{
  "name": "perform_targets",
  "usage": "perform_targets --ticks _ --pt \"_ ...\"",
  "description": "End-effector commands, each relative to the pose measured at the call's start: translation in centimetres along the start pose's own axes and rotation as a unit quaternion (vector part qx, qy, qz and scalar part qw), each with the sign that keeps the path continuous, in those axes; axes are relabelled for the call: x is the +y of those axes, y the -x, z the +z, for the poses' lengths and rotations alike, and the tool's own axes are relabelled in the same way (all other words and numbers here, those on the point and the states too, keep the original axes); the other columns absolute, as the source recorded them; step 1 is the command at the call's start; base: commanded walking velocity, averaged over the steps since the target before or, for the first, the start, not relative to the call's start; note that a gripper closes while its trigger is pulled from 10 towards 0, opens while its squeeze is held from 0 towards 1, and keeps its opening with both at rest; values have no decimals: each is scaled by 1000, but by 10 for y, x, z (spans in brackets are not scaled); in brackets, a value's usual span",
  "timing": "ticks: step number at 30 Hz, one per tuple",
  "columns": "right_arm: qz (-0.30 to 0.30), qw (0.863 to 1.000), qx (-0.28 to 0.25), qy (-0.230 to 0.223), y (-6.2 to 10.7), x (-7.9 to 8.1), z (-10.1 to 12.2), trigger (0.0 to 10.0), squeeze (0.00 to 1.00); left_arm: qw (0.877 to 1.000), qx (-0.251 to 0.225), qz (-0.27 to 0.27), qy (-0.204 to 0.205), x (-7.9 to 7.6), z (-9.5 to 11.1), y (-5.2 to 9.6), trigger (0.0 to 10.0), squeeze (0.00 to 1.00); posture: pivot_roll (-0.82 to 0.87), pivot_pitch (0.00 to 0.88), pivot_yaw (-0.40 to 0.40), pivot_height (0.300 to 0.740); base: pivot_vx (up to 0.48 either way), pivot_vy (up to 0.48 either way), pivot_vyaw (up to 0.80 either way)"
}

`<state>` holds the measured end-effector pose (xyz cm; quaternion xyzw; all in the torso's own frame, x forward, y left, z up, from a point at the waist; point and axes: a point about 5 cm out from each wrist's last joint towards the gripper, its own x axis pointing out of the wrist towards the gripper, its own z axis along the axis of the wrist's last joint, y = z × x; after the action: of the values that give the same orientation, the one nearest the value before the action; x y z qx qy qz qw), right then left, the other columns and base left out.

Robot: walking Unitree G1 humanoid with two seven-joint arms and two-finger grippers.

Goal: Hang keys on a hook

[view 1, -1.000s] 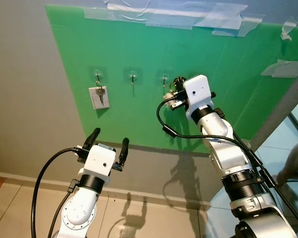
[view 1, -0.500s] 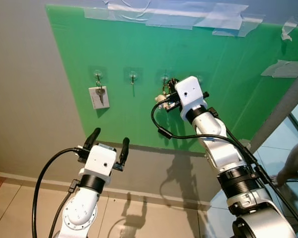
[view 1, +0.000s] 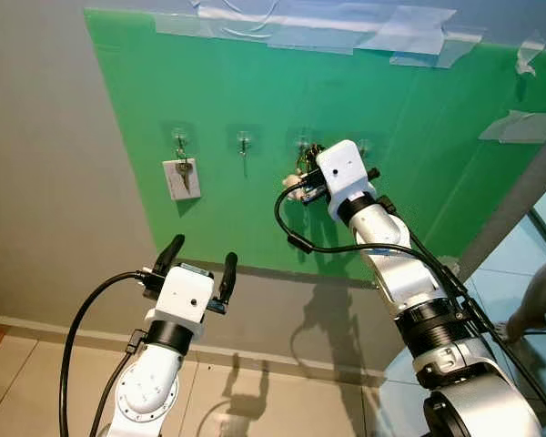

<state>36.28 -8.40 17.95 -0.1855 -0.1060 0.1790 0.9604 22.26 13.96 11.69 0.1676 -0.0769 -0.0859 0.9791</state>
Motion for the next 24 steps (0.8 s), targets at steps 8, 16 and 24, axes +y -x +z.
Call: perform_targets --ticks 8,16,24 --pt "0 1000 -11 18 -11 -3 9 10000 0 1000 -3 -5 -3 -2 2 -1 10000 0 -9 0 -77 740 0 0 0" --pt "-3 1000 -12 29 -15 -6 9 10000 0 1000 -3 -5 -4 -3 2 -1 10000 0 -10 0 -77 740 0 0 0" --pt "-8 999 1 31 -16 -9 4 10000 0 1000 -2 -5 -4 -4 3 -1 10000 0 -9 0 -77 740 0 0 0"
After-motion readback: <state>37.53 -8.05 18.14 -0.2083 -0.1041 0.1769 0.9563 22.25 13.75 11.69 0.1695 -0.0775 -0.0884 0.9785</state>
